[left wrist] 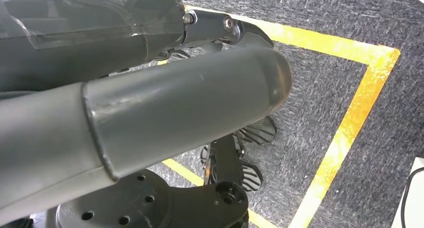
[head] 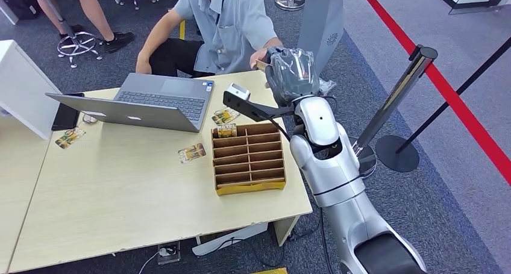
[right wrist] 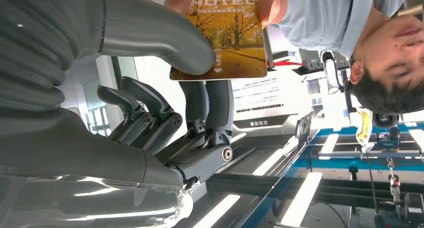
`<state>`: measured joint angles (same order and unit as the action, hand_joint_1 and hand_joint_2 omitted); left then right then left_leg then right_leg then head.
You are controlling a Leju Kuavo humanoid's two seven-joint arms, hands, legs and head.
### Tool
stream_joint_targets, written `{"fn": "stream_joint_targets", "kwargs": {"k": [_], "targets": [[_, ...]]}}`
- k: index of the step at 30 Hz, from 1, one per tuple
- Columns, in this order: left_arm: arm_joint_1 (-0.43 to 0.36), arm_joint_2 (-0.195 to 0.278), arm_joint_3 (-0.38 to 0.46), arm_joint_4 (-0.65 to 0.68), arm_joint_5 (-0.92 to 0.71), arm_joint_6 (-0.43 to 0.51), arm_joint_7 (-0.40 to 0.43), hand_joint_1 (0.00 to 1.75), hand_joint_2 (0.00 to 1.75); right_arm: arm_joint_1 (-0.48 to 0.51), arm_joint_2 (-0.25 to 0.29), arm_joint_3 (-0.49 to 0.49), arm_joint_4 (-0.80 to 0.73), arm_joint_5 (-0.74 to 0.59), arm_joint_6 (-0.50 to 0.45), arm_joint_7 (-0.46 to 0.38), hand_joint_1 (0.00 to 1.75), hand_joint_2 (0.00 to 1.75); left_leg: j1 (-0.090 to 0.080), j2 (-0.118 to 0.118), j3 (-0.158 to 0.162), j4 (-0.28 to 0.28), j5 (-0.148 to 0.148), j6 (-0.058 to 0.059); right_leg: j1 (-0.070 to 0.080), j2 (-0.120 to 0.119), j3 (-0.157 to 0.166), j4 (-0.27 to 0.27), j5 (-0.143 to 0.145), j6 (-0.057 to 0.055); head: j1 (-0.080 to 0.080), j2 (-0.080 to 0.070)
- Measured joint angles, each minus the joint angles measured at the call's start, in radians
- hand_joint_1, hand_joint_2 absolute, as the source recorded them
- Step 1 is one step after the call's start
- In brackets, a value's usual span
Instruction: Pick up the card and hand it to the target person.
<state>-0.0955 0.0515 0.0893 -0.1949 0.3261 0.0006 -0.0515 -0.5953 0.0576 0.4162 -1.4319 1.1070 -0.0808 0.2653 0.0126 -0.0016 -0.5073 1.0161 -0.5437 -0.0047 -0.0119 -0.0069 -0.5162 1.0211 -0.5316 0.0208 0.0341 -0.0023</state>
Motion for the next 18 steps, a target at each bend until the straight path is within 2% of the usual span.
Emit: {"fn": "stream_joint_targets", "kwargs": {"k": [2,3,5,6,7,11,13,18], "targets": [[0.0,0.0,0.0,0.0,-0.002,0.0,0.0,0.0,0.0,0.0,0.0,0.0,0.017,0.0,-0.003,-0.007,1.69,1.75,0.0,0.0,0.0,0.0,0.0,0.0,0.0,0.0,0.0,0.0,0.0,0.0,0.0,0.0],[0.0,0.0,0.0,0.0,-0.002,0.0,0.0,0.0,0.0,-0.001,0.0,0.0,0.028,0.001,-0.006,-0.011,1.38,1.75,0.0,0.0,0.0,0.0,0.0,0.0,0.0,0.0,0.0,0.0,0.0,0.0,0.0,0.0],[0.0,0.001,0.0,0.0,-0.003,0.0,0.001,0.0,0.0,-0.002,0.0,0.002,0.053,0.004,-0.014,-0.019,0.51,1.75,0.0,0.0,0.0,0.0,0.0,0.0,0.0,0.0,0.0,0.0,0.0,0.0,0.0,0.0],[-0.001,0.001,0.0,0.0,-0.004,0.0,0.002,0.0,0.0,-0.002,0.001,0.002,0.067,0.006,-0.017,-0.023,0.13,1.75,0.0,0.0,0.0,0.0,0.0,0.0,0.0,0.0,0.0,0.0,0.0,0.0,0.0,0.0],[-0.001,0.002,0.0,0.0,-0.004,0.0,0.002,0.0,0.0,-0.002,0.002,0.003,0.079,0.008,-0.02,-0.025,0.0,1.75,0.0,0.0,0.0,0.0,0.0,0.0,0.0,0.0,0.0,0.0,0.0,0.0,0.0,0.0],[-0.001,0.004,0.0,0.0,0.0,0.003,0.005,0.0,0.0,0.003,0.004,0.005,0.111,0.012,-0.026,-0.031,0.0,1.75,0.0,0.0,0.0,0.0,0.0,0.0,0.0,0.0,0.0,0.0,0.0,0.0,0.0,0.0],[-0.001,0.004,0.0,0.0,0.007,0.009,0.008,0.0,0.0,0.013,0.01,0.005,0.117,-0.027,-0.016,-0.047,0.0,1.75,0.0,0.0,0.0,0.0,0.0,0.0,0.0,0.0,0.0,0.0,0.0,0.0,0.0,0.0],[-0.001,0.003,0.001,0.0,0.031,0.022,0.01,0.0,0.0,0.068,0.026,0.01,0.116,-0.39,0.051,-0.116,0.0,1.75,0.0,0.0,0.0,0.0,0.0,0.0,0.0,0.0,0.0,0.0,0.0,0.0,0.0,0.0]]}}
